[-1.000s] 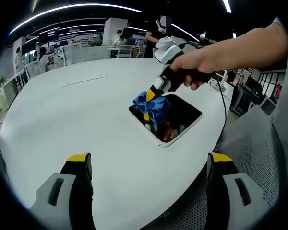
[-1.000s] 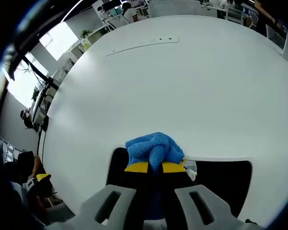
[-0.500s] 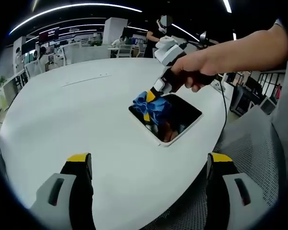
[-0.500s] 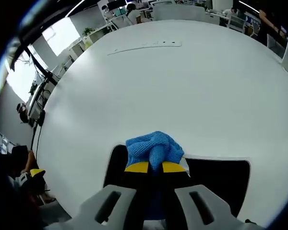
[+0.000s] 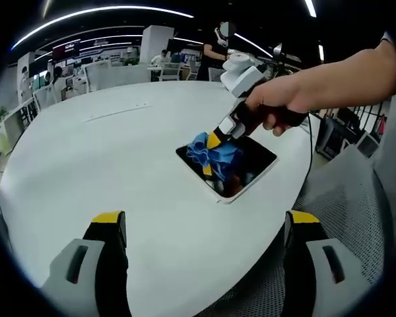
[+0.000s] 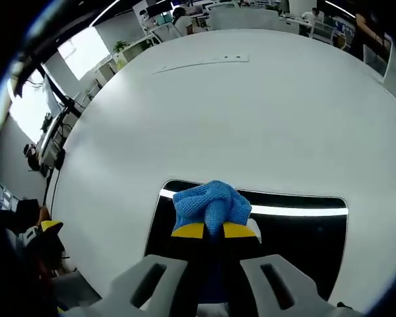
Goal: Wipe the mirror surface with the cleaning cloth until all visible marks leave the cleaned area.
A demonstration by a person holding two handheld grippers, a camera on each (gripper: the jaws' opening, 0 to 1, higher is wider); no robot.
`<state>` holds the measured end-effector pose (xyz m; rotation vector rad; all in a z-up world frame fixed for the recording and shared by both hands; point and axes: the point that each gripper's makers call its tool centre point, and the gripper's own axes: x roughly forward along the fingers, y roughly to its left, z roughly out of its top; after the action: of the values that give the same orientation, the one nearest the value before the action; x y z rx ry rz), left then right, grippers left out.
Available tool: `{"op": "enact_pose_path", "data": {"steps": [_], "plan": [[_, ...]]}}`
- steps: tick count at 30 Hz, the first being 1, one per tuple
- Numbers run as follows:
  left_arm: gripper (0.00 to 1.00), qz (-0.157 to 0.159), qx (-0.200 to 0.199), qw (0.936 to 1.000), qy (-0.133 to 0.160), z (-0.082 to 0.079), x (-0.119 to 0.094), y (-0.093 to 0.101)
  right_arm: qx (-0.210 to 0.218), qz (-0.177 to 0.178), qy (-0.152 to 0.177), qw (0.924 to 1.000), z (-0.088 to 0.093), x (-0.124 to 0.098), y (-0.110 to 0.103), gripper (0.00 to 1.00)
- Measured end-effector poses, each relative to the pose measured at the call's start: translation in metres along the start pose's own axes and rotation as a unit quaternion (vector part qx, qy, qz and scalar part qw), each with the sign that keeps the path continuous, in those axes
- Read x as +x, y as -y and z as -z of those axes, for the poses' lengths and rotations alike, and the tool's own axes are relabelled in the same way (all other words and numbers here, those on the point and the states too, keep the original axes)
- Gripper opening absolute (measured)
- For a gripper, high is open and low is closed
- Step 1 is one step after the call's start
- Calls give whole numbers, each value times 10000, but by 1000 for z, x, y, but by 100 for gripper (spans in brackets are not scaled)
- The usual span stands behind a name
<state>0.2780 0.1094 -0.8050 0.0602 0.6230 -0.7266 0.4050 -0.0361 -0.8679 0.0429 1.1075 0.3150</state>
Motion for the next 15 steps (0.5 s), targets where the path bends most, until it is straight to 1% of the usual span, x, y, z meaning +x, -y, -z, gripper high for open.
{"op": "enact_pose_path", "data": {"steps": [6,8,10,15], "plan": [[99,-4,1,10000,31,-3,-1,1,87,-5,0,10000,8,-3,-1,2],[99,-7,85,10000,40,-3,-1,2,105,-24,-8,9999,13,-5,-1,2],[99,7,99,9999,17,-2,-1,3,78,-46,-26,10000,16,-7,-2,2],[99,-5,175,9998,22,-2,-1,3,175,-64,-33,9998,24,-11,-2,2]]}}
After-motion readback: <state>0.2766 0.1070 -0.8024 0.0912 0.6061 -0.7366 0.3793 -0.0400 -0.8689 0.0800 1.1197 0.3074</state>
